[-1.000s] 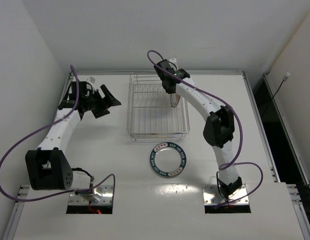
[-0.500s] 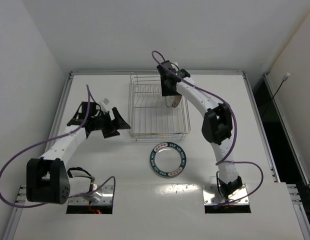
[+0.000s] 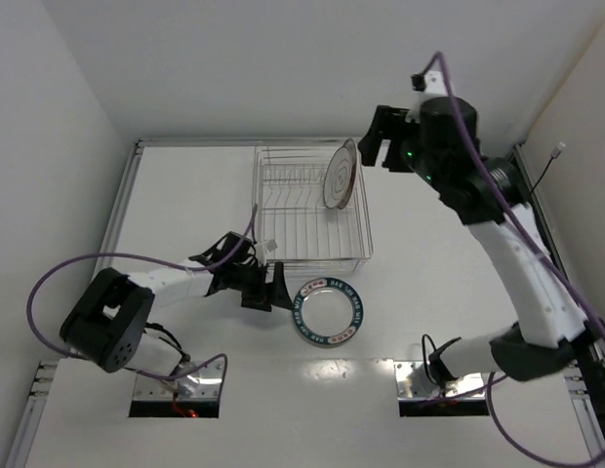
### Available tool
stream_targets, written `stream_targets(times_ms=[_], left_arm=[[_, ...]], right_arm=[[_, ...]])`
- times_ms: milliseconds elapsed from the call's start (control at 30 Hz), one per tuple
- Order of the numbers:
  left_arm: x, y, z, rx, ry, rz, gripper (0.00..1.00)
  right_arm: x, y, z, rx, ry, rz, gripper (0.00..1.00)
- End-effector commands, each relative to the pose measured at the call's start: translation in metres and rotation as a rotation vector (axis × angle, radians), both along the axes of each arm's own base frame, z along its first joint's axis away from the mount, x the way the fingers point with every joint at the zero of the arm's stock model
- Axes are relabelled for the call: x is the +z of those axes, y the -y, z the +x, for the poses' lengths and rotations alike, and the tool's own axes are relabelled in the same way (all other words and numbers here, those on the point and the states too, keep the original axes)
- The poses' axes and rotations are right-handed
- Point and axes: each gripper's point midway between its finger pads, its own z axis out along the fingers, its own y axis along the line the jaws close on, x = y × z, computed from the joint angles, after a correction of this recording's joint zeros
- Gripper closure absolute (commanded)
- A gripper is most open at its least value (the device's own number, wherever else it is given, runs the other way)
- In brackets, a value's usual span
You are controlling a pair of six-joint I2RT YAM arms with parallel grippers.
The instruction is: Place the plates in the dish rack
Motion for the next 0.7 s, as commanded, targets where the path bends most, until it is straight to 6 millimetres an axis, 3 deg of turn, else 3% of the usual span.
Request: stream_targets(times_ms=[0, 67, 100, 167, 333, 433, 533, 567, 667], left_arm=[[-0.011, 0.023, 0.017, -0.031, 0.020, 0.029, 0.21], [-0.031, 0.034, 0.007, -0.080, -0.028, 0.085, 0.23], [-0.028, 0.046, 0.005, -0.107, -0.032, 0.084, 0.24], [-0.036, 0.051, 0.006, -0.118, -0.046, 0.120, 0.24], [-0.042, 0.060, 0.012, -0.137, -0.062, 0.154, 0.27], [-0.041, 0.061, 0.011, -0.150, -0.066, 0.154, 0.34], [-0.036, 0.066, 0.011, -0.171, -0.065, 0.127, 0.57], [-0.035, 0.066, 0.010, -0.176, -0.069, 0.121, 0.73], [-0.039, 0.068, -0.001, -0.202, -0.089, 0.123, 0.95]], right_arm=[[0.002, 0.000, -0.023, 0.062, 0.019, 0.038, 0.26], [0.022, 0.013, -0.042, 0.058, 0.073, 0.050, 0.25], [0.026, 0.019, -0.046, 0.049, 0.083, 0.039, 0.25], [0.040, 0.030, -0.059, 0.037, 0.118, 0.039, 0.24], [0.062, 0.054, -0.074, -0.023, 0.179, 0.042, 0.21], [0.068, 0.060, -0.076, -0.048, 0.199, 0.044, 0.20], [0.072, 0.062, -0.077, -0.057, 0.208, 0.046, 0.20], [0.072, 0.064, -0.076, -0.064, 0.211, 0.034, 0.20], [0.068, 0.067, -0.077, -0.072, 0.195, 0.021, 0.20]])
